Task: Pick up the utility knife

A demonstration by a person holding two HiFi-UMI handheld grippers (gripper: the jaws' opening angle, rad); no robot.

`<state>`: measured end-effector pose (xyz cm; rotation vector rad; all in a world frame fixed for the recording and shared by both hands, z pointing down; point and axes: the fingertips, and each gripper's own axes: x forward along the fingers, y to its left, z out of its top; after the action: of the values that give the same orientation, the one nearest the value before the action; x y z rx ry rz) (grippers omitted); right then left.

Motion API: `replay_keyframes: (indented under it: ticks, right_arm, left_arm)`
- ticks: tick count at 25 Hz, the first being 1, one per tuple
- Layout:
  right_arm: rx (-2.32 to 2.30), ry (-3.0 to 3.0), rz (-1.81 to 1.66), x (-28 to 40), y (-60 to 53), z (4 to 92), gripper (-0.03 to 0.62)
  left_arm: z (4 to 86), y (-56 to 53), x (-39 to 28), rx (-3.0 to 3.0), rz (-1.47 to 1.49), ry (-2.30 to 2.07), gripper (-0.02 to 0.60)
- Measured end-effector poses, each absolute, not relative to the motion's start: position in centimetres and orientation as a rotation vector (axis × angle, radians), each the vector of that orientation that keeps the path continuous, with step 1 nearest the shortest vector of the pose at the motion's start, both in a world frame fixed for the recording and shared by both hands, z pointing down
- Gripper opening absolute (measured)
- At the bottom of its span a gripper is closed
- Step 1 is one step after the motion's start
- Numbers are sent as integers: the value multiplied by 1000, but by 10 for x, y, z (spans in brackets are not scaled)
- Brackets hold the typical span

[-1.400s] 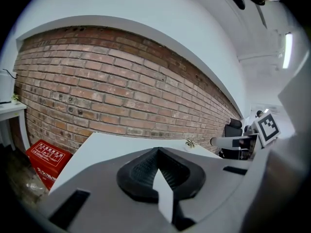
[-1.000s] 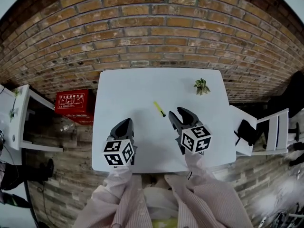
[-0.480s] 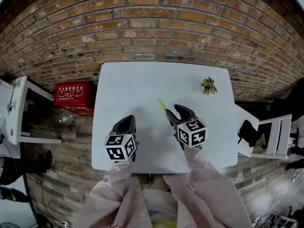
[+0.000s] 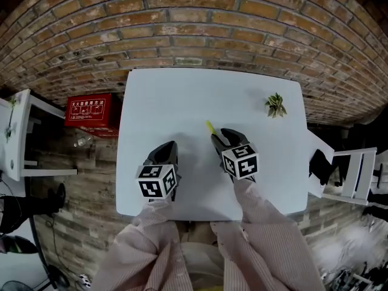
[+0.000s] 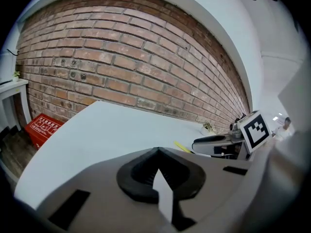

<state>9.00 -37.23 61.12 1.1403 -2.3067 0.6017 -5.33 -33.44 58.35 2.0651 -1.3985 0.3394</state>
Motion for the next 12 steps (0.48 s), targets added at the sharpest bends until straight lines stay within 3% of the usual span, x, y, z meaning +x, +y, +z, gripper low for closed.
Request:
replay_keyframes:
  ticks: [12]
  right_arm:
    - [1088,-2222,578,84,-374,633,150]
  left_arm:
    - [593,-334,-47,2049,349,-1375,-8]
